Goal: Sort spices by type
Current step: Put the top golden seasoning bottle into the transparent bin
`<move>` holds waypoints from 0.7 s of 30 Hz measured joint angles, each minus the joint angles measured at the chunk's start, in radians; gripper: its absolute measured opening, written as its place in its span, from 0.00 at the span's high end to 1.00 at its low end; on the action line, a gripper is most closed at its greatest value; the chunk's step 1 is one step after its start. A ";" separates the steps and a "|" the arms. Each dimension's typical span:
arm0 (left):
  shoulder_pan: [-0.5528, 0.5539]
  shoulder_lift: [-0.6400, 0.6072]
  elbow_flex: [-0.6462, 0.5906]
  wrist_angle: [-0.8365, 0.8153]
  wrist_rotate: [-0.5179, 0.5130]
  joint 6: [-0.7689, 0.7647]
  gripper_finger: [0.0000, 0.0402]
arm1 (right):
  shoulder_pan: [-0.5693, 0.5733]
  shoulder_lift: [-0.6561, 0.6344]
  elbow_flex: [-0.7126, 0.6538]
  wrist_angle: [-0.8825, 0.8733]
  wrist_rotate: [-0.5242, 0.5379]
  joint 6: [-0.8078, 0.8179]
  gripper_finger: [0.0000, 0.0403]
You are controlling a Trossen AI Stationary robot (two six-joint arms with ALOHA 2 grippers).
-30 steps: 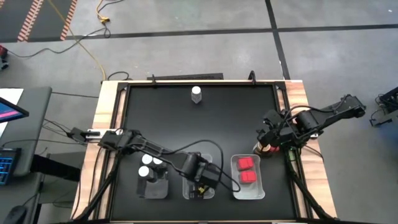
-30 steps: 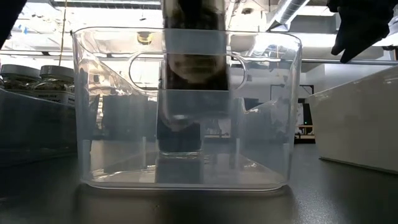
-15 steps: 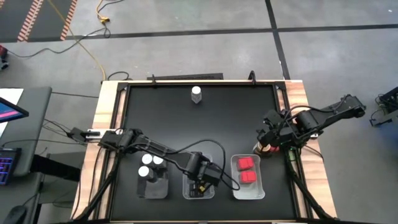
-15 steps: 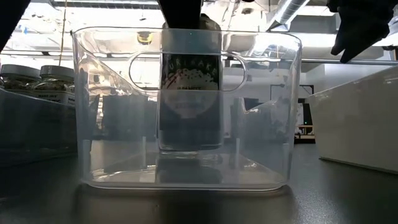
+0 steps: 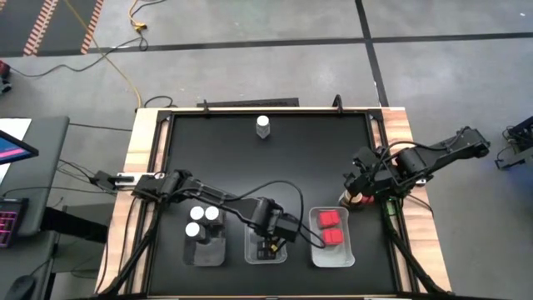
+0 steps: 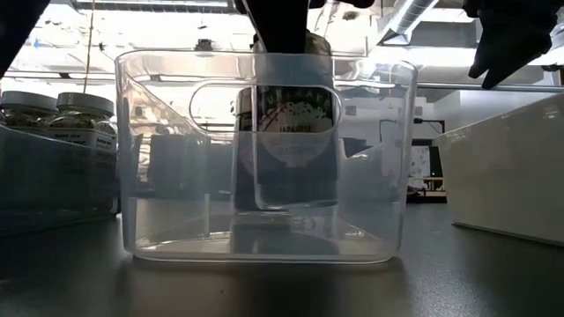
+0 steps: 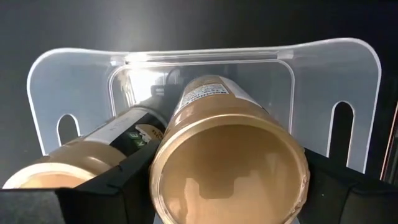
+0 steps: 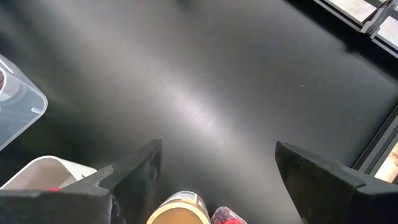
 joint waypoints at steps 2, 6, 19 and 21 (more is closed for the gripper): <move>0.002 0.000 0.000 0.001 0.000 0.008 0.31 | 0.000 0.000 0.000 0.000 0.000 0.000 0.15; 0.004 0.000 0.000 0.000 0.000 0.021 0.31 | 0.000 0.000 0.000 0.000 0.000 0.000 0.15; 0.004 0.000 0.000 -0.019 0.001 0.025 0.31 | 0.000 0.000 0.000 0.000 0.001 0.000 0.15; 0.003 0.000 0.000 -0.037 0.008 0.011 0.31 | 0.000 0.000 0.000 0.000 0.001 0.000 0.15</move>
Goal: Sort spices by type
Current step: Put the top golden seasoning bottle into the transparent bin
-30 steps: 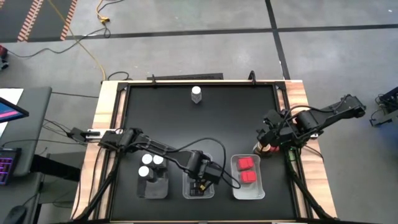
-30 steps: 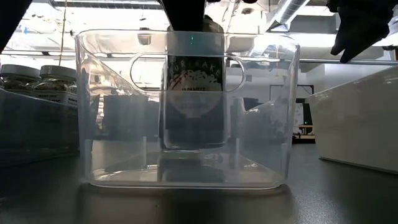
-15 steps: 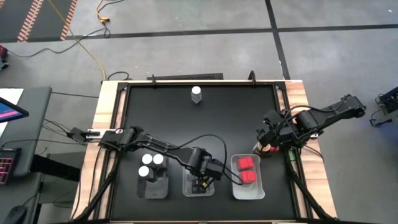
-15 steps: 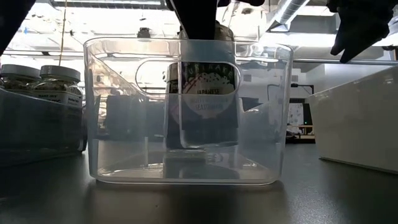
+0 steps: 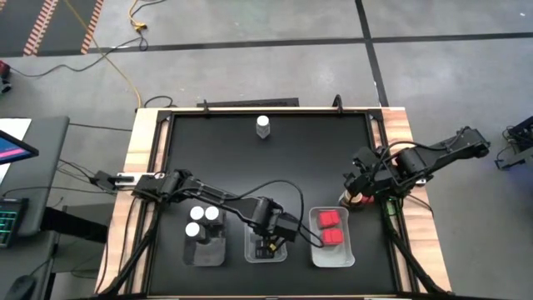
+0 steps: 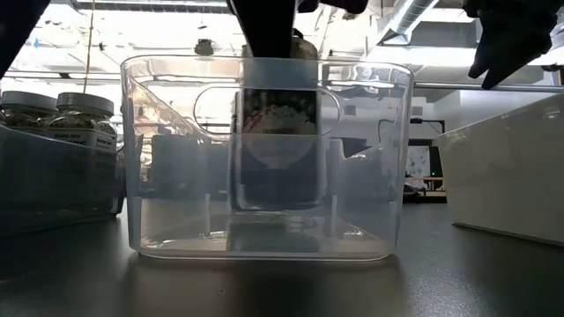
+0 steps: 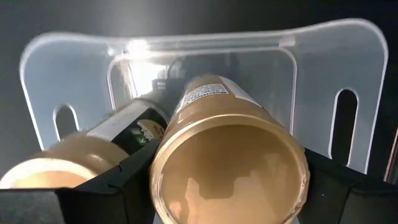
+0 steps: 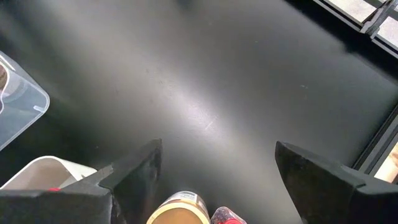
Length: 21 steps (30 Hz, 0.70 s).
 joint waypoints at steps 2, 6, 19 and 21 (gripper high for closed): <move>0.000 0.000 0.000 -0.016 0.006 -0.030 0.31 | 0.000 0.000 0.000 0.000 0.000 0.000 0.15; 0.000 0.000 0.000 -0.020 0.001 -0.047 0.29 | 0.000 0.000 0.000 0.000 0.000 0.000 0.15; -0.003 0.000 0.000 0.023 -0.009 -0.096 0.28 | 0.000 0.000 0.000 0.003 0.000 0.000 0.15; -0.004 0.000 0.000 0.027 -0.010 -0.089 0.28 | 0.000 0.000 0.000 0.003 0.000 0.000 0.15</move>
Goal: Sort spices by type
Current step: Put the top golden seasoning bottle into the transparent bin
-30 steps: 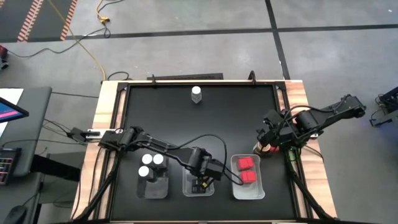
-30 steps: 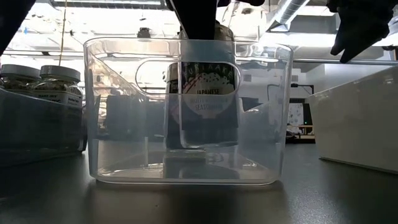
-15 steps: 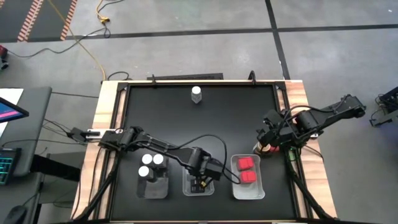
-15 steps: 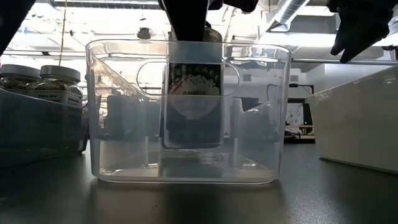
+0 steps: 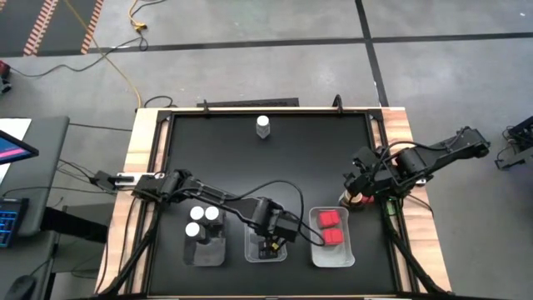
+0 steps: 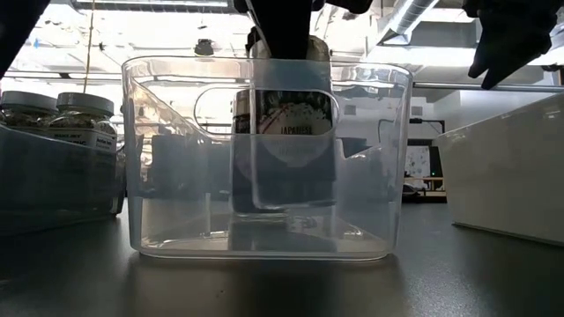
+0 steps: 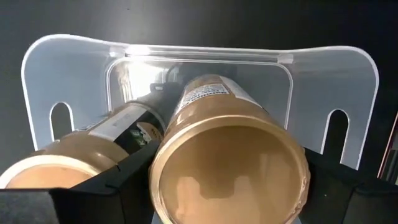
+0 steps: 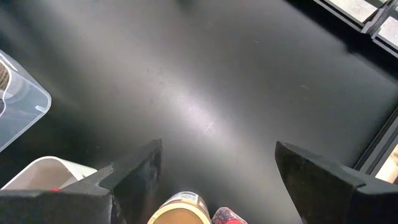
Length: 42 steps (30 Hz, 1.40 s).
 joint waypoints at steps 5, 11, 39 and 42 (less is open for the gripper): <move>0.000 0.000 0.000 0.005 0.000 0.000 0.28 | 0.000 0.000 0.000 0.000 0.000 0.000 0.15; -0.011 0.000 0.000 0.047 0.003 -0.009 0.28 | 0.000 0.000 0.000 0.000 0.000 0.000 0.15; -0.002 0.039 0.002 0.030 0.021 -0.050 0.28 | 0.000 0.000 0.000 0.004 0.000 0.000 0.15; 0.004 0.039 0.002 0.025 0.020 -0.052 0.28 | 0.000 0.000 0.000 0.004 0.000 0.000 0.15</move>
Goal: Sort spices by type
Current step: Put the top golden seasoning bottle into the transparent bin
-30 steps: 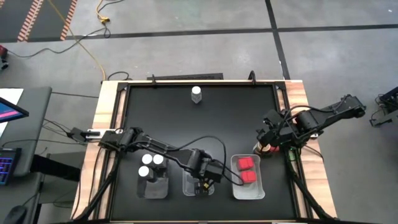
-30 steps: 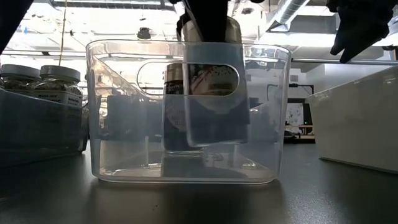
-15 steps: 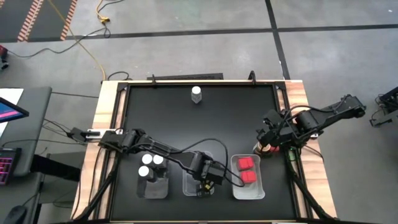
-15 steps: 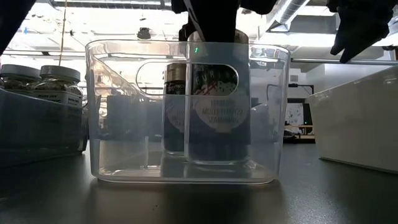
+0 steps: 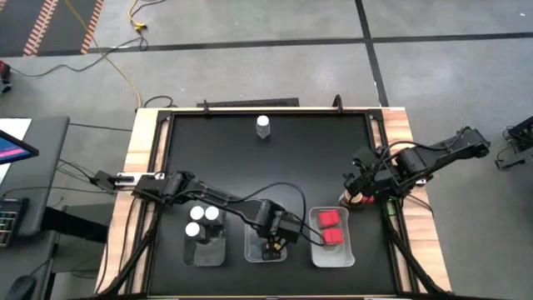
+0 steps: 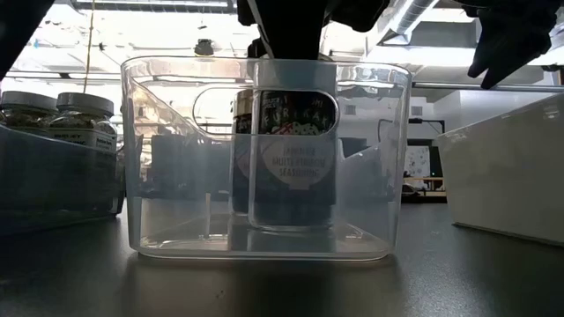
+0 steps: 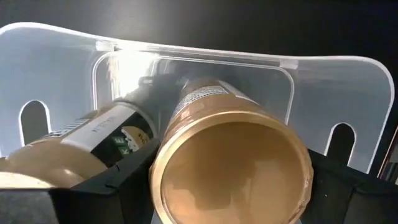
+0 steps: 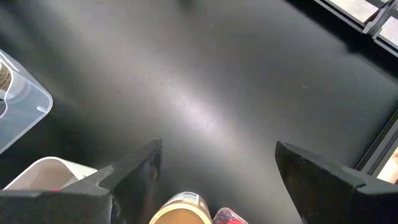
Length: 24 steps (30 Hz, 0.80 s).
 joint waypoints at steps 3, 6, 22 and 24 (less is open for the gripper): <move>0.000 0.000 0.000 0.000 -0.001 0.001 0.28 | 0.000 0.000 0.000 0.000 0.000 -0.004 0.15; 0.000 0.000 0.000 0.001 -0.001 0.000 0.28 | 0.000 0.000 0.000 0.000 0.000 -0.005 0.15; 0.005 0.002 0.044 -0.057 -0.004 -0.025 0.18 | 0.000 0.000 0.000 -0.001 0.000 -0.008 0.15; 0.005 0.002 0.062 -0.082 -0.006 -0.029 0.18 | 0.000 0.000 0.000 -0.001 0.000 -0.008 0.15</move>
